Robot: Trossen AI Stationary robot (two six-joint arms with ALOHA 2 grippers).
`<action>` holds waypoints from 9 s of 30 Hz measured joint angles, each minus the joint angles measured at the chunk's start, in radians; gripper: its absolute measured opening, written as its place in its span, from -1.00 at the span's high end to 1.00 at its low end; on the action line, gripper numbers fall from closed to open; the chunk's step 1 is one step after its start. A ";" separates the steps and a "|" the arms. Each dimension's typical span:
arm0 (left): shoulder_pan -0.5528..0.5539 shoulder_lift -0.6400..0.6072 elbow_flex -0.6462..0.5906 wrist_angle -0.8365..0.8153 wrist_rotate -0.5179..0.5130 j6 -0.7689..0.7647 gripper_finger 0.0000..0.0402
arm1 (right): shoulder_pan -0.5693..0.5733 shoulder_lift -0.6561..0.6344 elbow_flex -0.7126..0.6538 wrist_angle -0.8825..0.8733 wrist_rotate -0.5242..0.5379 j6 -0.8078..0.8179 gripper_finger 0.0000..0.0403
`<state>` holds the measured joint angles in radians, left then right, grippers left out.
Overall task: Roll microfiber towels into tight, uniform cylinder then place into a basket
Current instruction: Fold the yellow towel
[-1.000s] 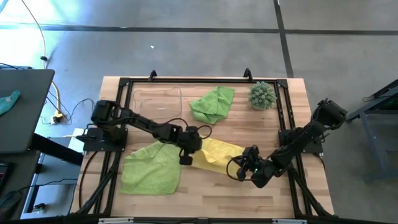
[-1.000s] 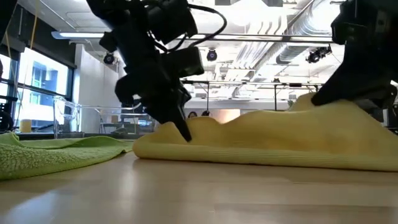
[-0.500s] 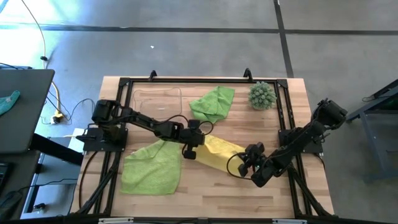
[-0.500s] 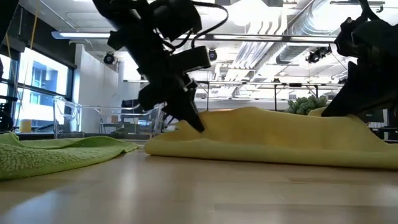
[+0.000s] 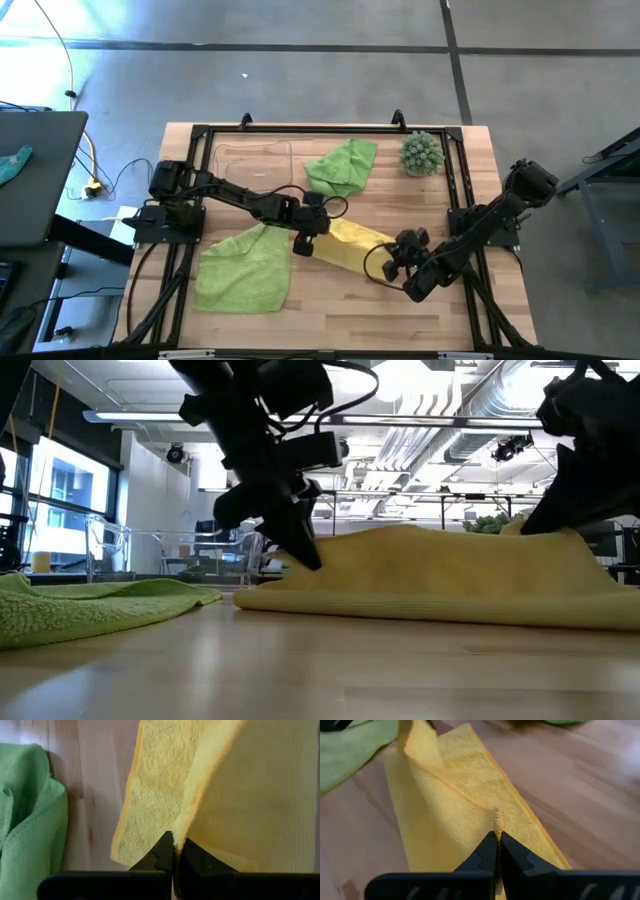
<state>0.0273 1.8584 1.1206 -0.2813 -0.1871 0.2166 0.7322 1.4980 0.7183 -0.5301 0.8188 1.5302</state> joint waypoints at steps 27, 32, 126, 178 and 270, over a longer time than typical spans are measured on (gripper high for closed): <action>0.100 0.001 0.001 -0.001 0.176 -0.100 1.00 | -0.008 0.145 0.183 -0.336 -0.208 0.313 1.00; 0.100 0.001 0.001 0.001 0.176 -0.074 1.00 | -0.019 0.177 0.183 -0.352 -0.206 0.312 1.00; 0.022 -0.008 0.116 -0.122 0.150 -0.127 1.00 | -0.570 -0.327 -0.353 0.375 -0.656 -1.198 -0.16; 0.020 -0.009 0.116 -0.021 -0.042 -0.033 1.00 | -0.626 -0.315 -0.322 0.455 -0.862 -1.092 0.99; 0.031 0.080 0.116 0.018 -0.107 -0.048 1.00 | -0.254 0.033 0.127 -0.285 -0.486 -0.430 0.42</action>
<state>0.0586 1.9385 1.2369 -0.2637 -0.2943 0.1685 0.4782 1.5307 0.8450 -0.8148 0.3332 1.1004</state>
